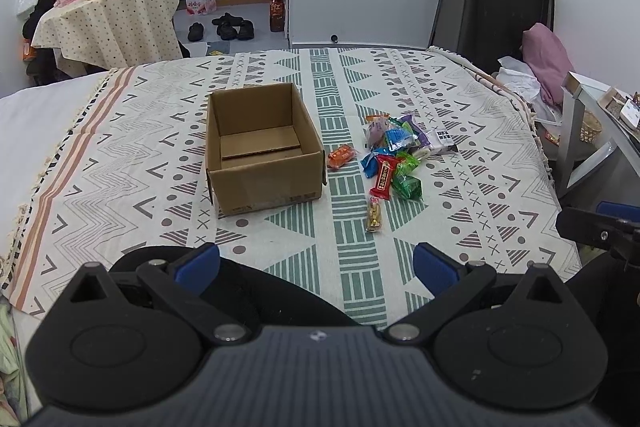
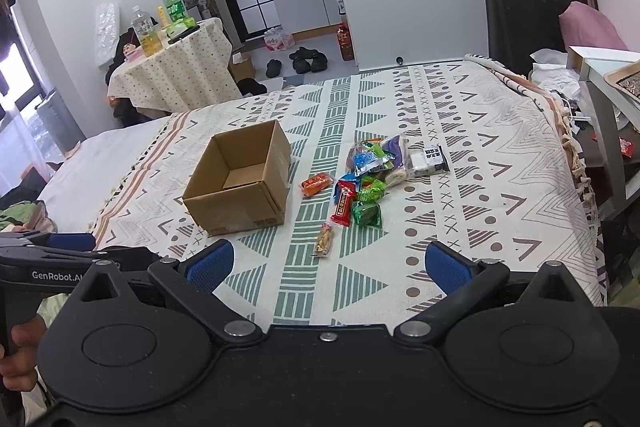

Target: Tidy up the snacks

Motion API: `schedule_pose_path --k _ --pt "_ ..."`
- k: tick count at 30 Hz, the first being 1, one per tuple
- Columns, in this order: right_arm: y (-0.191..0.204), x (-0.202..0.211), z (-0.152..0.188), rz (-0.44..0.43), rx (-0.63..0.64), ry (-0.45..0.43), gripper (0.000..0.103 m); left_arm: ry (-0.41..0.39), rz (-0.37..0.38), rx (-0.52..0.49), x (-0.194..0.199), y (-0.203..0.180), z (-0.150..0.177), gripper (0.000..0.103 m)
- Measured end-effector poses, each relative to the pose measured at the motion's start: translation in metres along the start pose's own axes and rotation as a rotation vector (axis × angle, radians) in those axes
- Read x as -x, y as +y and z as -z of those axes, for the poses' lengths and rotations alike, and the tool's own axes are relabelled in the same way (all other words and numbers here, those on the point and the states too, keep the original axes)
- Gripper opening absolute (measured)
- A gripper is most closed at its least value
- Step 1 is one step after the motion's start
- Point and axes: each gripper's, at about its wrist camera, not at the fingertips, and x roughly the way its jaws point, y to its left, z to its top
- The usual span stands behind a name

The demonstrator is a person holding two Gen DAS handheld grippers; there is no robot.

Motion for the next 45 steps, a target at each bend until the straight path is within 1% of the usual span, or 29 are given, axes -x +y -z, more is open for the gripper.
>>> schedule_pose_path --k 12,23,29,37,45 --pt "0.009 0.003 0.002 0.002 0.026 0.001 0.103 -0.004 0.003 0.002 0.006 -0.001 0.001 0.103" --pt "0.008 0.003 0.003 0.002 0.028 0.011 0.103 -0.003 -0.001 0.011 0.007 -0.003 0.000 0.103" --pt "0.012 0.002 -0.007 0.008 0.043 0.029 0.103 0.006 0.009 0.026 0.007 -0.003 -0.008 0.103" --pt "0.012 -0.001 -0.017 0.019 0.051 0.047 0.103 0.010 0.013 0.015 0.000 0.000 -0.014 0.102" --pt "0.013 -0.009 -0.024 0.022 0.041 0.074 0.103 0.030 0.018 0.015 -0.011 -0.001 -0.019 0.103"
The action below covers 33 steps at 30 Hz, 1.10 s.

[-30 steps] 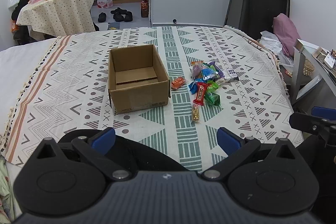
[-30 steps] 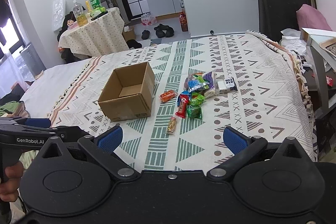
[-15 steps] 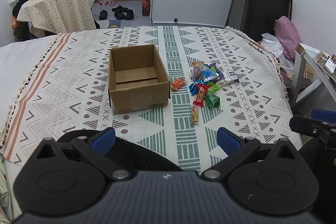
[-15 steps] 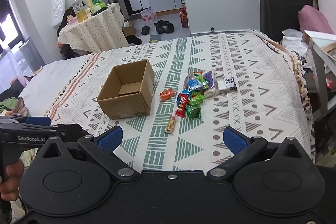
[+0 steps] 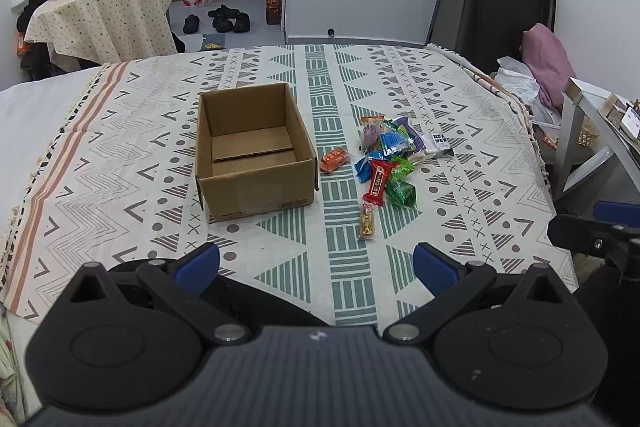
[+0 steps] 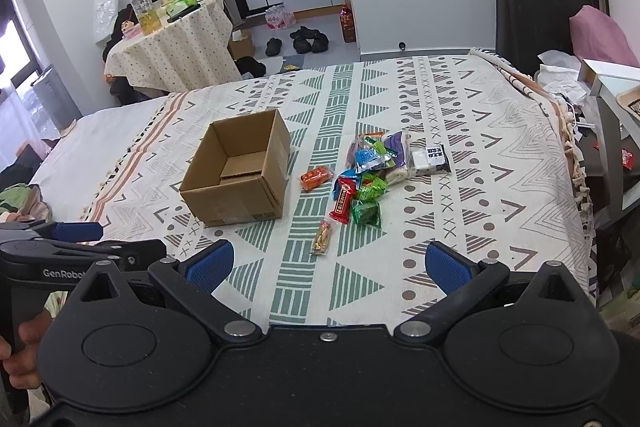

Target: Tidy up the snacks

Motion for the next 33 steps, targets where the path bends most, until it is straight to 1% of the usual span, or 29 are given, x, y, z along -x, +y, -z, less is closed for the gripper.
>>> schedule_pose_path --k 6,12,20,28,33 --pt "0.001 -0.007 -0.009 -0.016 -0.036 0.024 0.103 0.019 -0.001 0.008 -0.013 -0.001 -0.004 0.102" --pt "-0.001 -0.016 -0.018 0.017 -0.036 0.030 0.103 0.040 0.000 0.008 -0.026 -0.004 -0.012 0.102" --pt "-0.019 -0.045 -0.024 0.030 -0.084 0.067 0.103 0.061 0.003 0.024 -0.052 -0.008 -0.022 0.102" --pt "-0.038 -0.076 -0.022 -0.020 -0.088 0.103 0.103 0.075 0.012 0.048 -0.084 -0.014 -0.029 0.102" --pt "-0.050 -0.099 -0.023 -0.042 -0.098 0.127 0.103 0.104 0.010 0.077 -0.109 -0.016 -0.033 0.102"
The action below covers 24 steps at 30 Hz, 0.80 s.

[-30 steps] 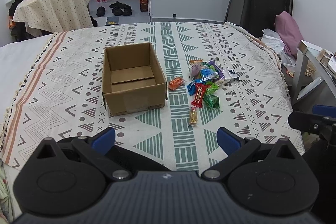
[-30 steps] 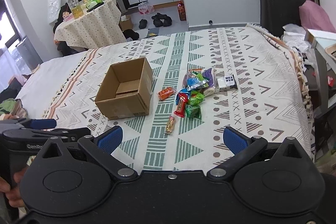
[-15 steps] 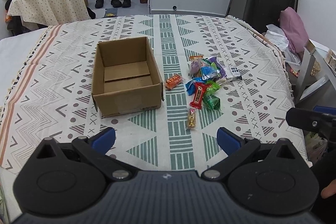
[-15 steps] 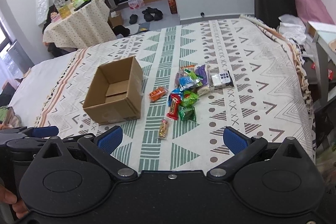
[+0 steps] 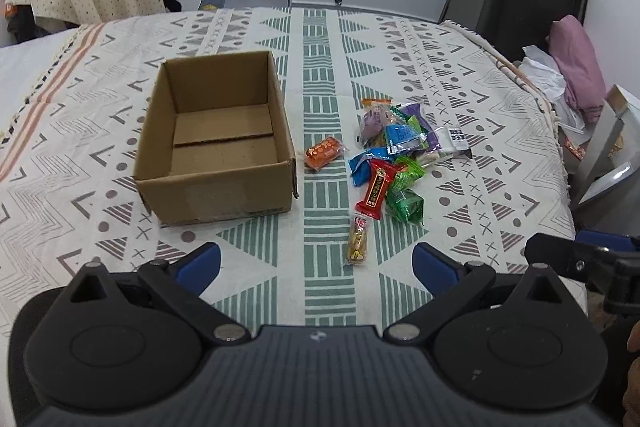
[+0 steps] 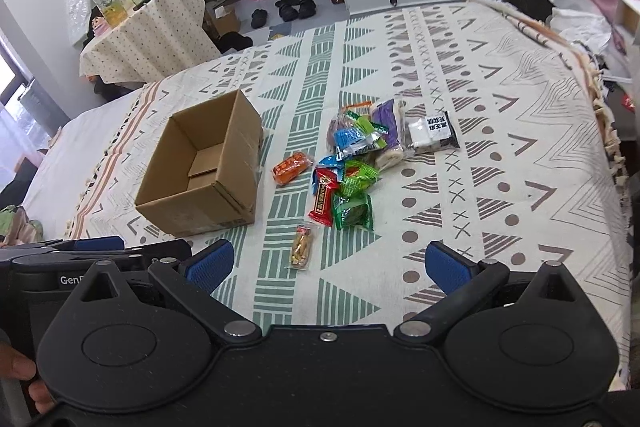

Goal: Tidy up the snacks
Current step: 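Grasp the green packet with the right tool while the left tool grasps the tan bar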

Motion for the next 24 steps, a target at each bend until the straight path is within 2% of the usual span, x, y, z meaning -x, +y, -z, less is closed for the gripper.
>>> schedule_pose_path --k 3,9,16,22,24 --pt "-0.011 -0.015 -0.003 -0.022 -0.004 0.011 0.103 0.017 0.008 0.014 -0.014 -0.003 -0.003 0.101" --pt "-0.031 -0.048 -0.006 -0.011 -0.025 0.046 0.102 0.044 0.021 0.040 -0.044 -0.007 -0.006 0.100" --pt "-0.053 -0.080 -0.010 -0.038 -0.077 0.056 0.099 0.074 0.006 0.050 -0.079 -0.015 -0.006 0.098" --pt "-0.069 -0.110 -0.017 -0.089 -0.134 0.117 0.084 0.111 0.025 0.081 -0.112 -0.020 -0.001 0.081" --pt "-0.072 -0.115 -0.017 -0.110 -0.142 0.123 0.078 0.119 0.022 0.088 -0.121 -0.022 0.001 0.069"
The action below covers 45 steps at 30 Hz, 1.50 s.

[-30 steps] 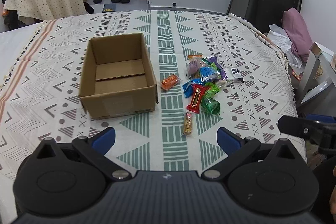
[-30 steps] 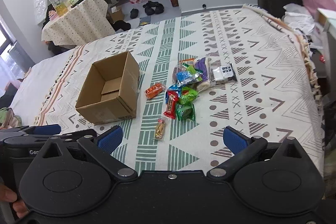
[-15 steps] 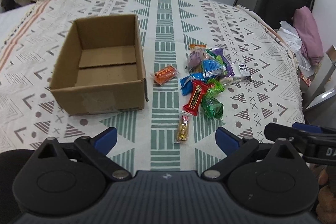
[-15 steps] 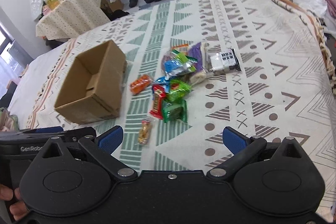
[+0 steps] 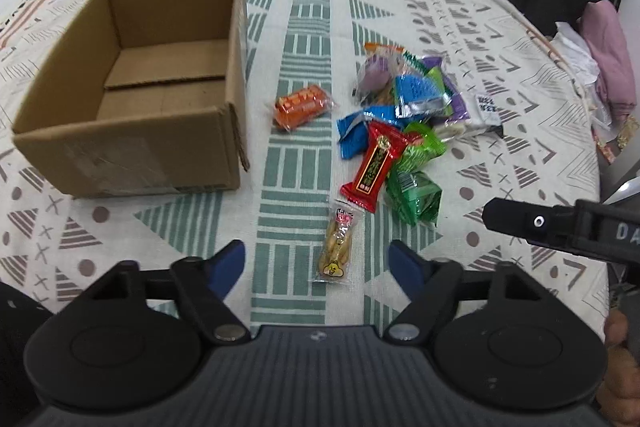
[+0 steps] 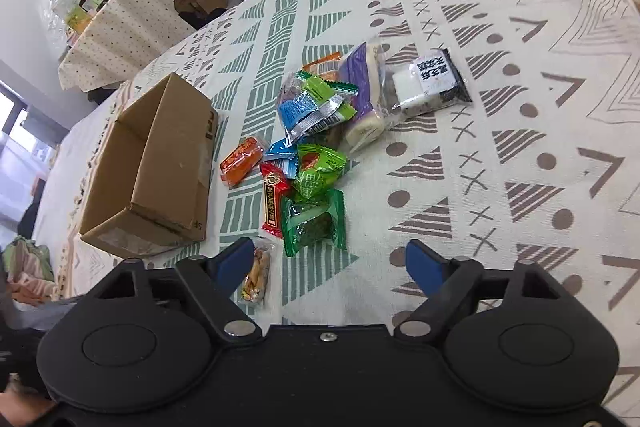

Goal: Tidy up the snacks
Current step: 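Grasp the green packet with the right tool while the left tool grasps the tan bar, then carry both snacks over the box and open both tools to drop them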

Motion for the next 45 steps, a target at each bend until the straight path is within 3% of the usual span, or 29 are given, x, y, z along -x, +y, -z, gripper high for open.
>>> schedule_pose_path --k 6,11,16,18,19,29,32,33,45 --pt "-0.005 -0.010 -0.002 -0.026 -0.017 0.023 0.064 0.024 0.006 0.027 -0.025 -0.005 0.000 0.058" --pt "-0.002 -0.019 -0.007 -0.025 -0.007 0.033 0.061 0.040 0.008 0.034 -0.044 -0.010 0.000 0.050" --pt "0.005 -0.034 -0.018 -0.024 0.005 0.036 0.061 0.039 -0.017 0.039 -0.055 -0.011 0.001 0.034" --pt "0.009 -0.040 -0.021 -0.022 0.018 0.041 0.061 0.032 -0.017 0.031 -0.055 -0.011 0.001 0.019" --pt "0.011 -0.044 -0.023 -0.024 0.026 0.045 0.061 0.035 -0.016 0.036 -0.055 -0.010 0.000 0.018" --pt "0.024 -0.073 -0.024 0.038 0.079 0.095 0.060 0.016 -0.022 0.046 -0.041 0.002 -0.006 0.017" --pt "0.026 -0.078 -0.021 0.043 0.104 0.127 0.039 0.013 -0.028 0.040 -0.037 0.003 -0.006 0.017" --pt "0.027 -0.078 -0.020 0.037 0.106 0.129 0.037 0.012 -0.031 0.043 -0.036 0.003 -0.007 0.017" --pt "0.049 -0.042 -0.018 -0.068 0.172 0.019 0.034 -0.067 -0.053 0.059 0.006 0.009 -0.011 0.017"
